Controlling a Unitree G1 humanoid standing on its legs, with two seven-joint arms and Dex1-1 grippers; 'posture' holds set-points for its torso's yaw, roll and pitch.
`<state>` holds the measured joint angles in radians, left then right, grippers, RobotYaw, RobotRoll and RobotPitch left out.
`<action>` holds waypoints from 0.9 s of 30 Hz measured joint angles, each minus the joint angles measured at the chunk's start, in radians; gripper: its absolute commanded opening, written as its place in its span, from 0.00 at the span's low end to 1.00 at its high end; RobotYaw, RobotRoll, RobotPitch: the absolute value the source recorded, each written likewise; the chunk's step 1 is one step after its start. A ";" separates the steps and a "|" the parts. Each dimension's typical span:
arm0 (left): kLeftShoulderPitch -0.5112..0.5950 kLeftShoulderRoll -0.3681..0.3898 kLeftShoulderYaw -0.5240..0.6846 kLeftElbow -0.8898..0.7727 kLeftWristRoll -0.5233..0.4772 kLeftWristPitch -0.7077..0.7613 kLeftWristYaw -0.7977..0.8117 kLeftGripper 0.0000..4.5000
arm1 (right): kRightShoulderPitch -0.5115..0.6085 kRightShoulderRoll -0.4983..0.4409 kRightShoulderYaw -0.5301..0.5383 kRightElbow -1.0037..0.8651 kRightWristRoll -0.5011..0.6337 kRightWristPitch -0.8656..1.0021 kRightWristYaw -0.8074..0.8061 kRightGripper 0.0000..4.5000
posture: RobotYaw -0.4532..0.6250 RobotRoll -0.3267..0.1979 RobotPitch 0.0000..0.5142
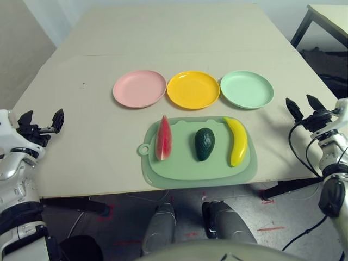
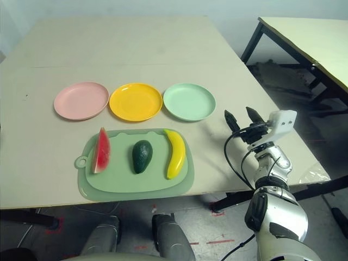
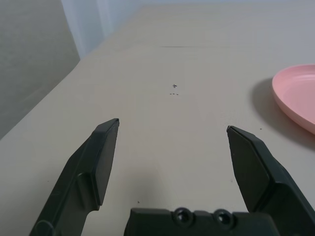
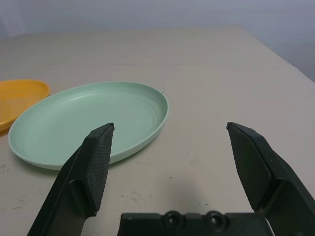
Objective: Place the fruits into color-matched plates.
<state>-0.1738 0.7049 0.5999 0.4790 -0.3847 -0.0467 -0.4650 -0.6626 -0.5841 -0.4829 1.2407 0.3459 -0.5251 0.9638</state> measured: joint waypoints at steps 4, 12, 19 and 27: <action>0.000 0.000 0.000 0.000 0.000 0.001 0.002 0.99 | 0.000 0.000 0.001 -0.001 -0.001 0.000 0.001 1.00 | 0.40 0.62 0.31; 0.002 0.000 0.001 -0.001 0.000 0.002 0.002 0.99 | -0.001 0.001 0.008 -0.002 -0.002 0.001 0.001 1.00 | 0.40 0.62 0.29; 0.002 0.004 0.003 -0.001 -0.002 0.002 0.001 0.99 | -0.003 0.000 0.009 -0.002 -0.002 0.008 0.009 1.00 | 0.40 0.62 0.29; 0.126 0.038 0.008 -0.203 -0.232 0.144 -0.378 0.99 | -0.041 -0.031 0.023 -0.009 -0.012 0.046 -0.002 1.00 | 0.38 0.62 0.28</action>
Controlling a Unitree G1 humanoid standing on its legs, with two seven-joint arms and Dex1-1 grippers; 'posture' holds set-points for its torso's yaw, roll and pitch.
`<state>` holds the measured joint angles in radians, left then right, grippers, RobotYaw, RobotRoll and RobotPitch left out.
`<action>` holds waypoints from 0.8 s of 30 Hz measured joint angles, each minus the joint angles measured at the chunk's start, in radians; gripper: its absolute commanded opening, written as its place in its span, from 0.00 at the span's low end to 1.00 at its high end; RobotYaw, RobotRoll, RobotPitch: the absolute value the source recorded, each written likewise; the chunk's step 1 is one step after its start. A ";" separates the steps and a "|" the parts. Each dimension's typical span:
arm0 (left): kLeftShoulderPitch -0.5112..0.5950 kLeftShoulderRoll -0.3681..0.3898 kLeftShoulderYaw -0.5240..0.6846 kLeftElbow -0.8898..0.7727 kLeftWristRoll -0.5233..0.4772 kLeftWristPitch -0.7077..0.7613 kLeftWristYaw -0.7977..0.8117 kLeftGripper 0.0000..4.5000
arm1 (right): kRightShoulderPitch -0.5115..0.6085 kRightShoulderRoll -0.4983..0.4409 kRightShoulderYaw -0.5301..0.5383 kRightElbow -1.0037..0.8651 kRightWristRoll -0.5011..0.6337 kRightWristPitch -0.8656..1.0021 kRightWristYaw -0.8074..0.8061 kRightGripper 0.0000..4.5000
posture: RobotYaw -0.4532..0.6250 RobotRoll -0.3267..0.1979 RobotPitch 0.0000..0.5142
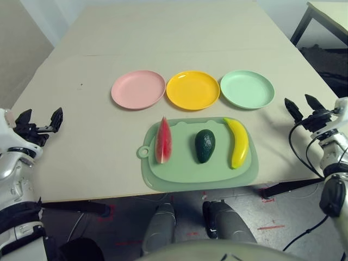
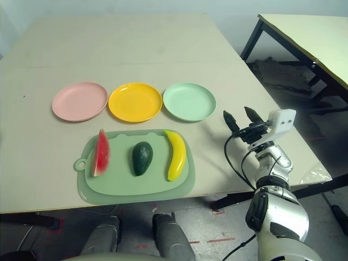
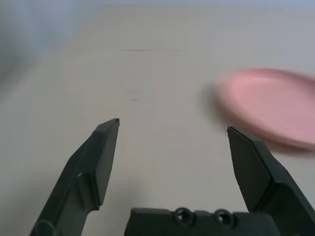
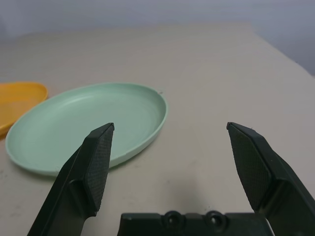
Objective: Place the fruits into color-matched plates.
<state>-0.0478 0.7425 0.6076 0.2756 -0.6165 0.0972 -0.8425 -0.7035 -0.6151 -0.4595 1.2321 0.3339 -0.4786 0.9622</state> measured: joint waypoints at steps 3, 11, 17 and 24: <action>0.070 0.049 0.003 -0.167 -0.153 0.135 -0.190 0.99 | -0.026 -0.054 0.072 -0.018 -0.077 -0.024 -0.005 1.00 | 0.37 0.62 0.26; 0.190 0.221 0.056 -0.321 -0.242 0.290 -0.433 0.99 | -0.314 -0.228 0.309 -0.118 -0.265 -0.111 0.210 1.00 | 0.30 0.62 0.25; 0.210 0.240 0.034 -0.362 -0.209 0.306 -0.498 0.99 | -0.455 -0.159 0.531 -0.175 -0.340 -0.241 0.542 1.00 | 0.29 0.62 0.25; 0.231 0.273 0.012 -0.352 -0.145 0.291 -0.575 0.99 | -0.553 -0.157 0.875 -0.242 -0.336 -0.437 0.642 1.00 | 0.32 0.62 0.26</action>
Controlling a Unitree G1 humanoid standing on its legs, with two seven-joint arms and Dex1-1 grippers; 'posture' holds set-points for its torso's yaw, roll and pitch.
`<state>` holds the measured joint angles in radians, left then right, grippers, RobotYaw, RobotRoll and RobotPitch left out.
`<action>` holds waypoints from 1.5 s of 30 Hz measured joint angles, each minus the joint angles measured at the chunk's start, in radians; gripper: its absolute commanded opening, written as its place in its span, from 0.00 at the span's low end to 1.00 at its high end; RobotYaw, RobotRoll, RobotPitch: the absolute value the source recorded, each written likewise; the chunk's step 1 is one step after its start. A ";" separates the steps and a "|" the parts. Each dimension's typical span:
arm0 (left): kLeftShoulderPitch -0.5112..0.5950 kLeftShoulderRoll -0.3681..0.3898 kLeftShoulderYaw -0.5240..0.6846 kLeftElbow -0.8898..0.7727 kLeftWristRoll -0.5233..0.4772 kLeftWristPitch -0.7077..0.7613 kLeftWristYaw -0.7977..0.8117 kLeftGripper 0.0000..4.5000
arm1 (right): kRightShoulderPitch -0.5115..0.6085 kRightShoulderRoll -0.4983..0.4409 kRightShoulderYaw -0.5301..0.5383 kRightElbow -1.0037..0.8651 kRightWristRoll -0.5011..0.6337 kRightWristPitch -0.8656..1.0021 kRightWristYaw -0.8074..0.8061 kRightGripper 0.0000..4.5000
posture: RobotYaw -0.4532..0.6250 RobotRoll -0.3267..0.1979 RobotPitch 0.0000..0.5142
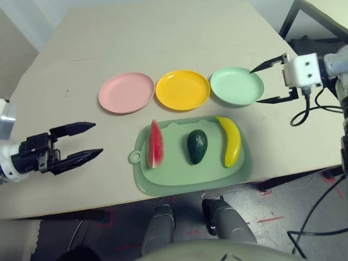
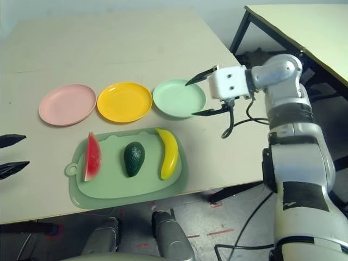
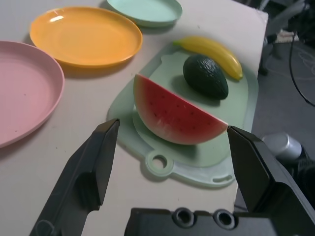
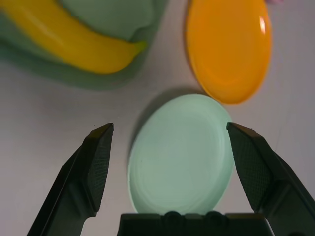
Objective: Place the fruits into color-matched plates.
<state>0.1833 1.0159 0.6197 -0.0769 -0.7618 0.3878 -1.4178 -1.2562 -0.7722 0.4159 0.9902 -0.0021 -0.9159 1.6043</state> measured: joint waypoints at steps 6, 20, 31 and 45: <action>-0.002 0.012 0.000 0.008 0.026 -0.015 -0.035 0.99 | -0.040 -0.043 0.250 -0.101 0.154 -0.089 0.001 1.00 | 0.32 0.62 0.29; -0.103 0.026 -0.071 0.000 0.050 -0.011 -0.031 0.99 | -0.016 -0.074 0.550 -0.324 0.348 -0.066 0.007 1.00 | 0.34 0.62 0.34; -0.120 0.030 -0.074 0.000 0.054 -0.005 -0.023 0.99 | 0.071 0.014 0.532 -0.366 0.208 0.030 0.007 1.00 | 0.37 0.62 0.36; -0.147 0.022 -0.075 -0.005 0.054 -0.014 0.012 1.00 | 0.159 0.066 0.390 -0.401 -0.129 0.148 -0.059 0.70 | 0.37 0.62 0.36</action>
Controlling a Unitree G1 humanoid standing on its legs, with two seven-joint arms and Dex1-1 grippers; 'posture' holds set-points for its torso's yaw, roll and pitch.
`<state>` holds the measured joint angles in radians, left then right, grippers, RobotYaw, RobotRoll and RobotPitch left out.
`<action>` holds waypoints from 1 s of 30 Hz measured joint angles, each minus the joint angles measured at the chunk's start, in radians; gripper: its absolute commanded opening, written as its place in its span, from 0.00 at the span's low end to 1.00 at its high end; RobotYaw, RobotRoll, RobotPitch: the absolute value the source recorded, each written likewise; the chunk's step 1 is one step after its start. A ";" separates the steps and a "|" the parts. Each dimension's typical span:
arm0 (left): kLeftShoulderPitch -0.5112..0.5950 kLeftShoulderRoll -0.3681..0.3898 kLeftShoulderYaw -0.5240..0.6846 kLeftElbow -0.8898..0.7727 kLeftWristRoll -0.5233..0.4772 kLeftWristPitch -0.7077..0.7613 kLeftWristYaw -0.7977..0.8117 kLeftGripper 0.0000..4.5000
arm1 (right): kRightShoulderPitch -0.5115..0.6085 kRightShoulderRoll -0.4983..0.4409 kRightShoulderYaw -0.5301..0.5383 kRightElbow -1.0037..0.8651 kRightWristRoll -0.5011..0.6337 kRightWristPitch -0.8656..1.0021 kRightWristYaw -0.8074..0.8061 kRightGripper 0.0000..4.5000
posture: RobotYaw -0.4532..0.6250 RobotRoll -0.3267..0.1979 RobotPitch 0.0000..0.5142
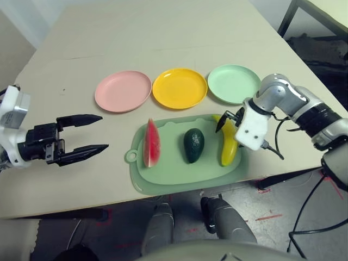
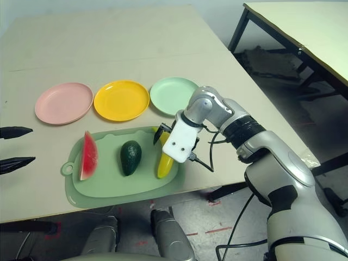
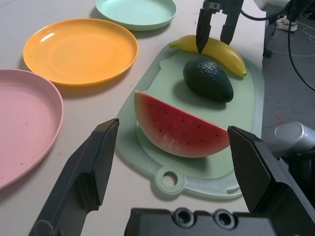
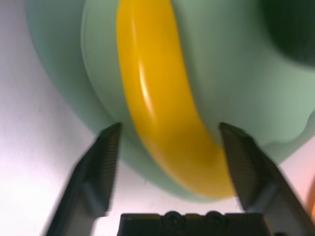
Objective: Place the fruits into color-matched plates.
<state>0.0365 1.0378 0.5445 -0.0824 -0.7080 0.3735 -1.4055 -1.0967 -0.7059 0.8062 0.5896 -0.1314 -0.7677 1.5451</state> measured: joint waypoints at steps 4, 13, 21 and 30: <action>-0.015 0.000 -0.002 0.000 0.000 -0.004 0.004 1.00 | 0.018 -0.015 -0.028 -0.015 -0.028 0.012 0.028 0.38 | 0.37 0.62 0.36; -0.026 -0.005 -0.009 0.002 0.001 -0.008 0.024 1.00 | -0.116 0.002 -0.055 0.082 -0.003 0.047 0.067 0.37 | 0.37 0.62 0.33; -0.013 -0.007 -0.006 -0.019 0.014 0.014 0.108 1.00 | -0.414 0.277 -0.195 0.462 0.055 0.270 0.018 0.37 | 0.40 0.62 0.30; -0.002 0.001 -0.008 -0.056 0.095 0.081 0.268 1.00 | -0.451 0.511 -0.244 0.685 -0.102 0.314 -0.325 0.37 | 0.44 0.62 0.28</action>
<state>0.0345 1.0389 0.5362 -0.1382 -0.6134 0.4545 -1.1376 -1.5473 -0.1945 0.5627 1.2743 -0.2334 -0.4537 1.2199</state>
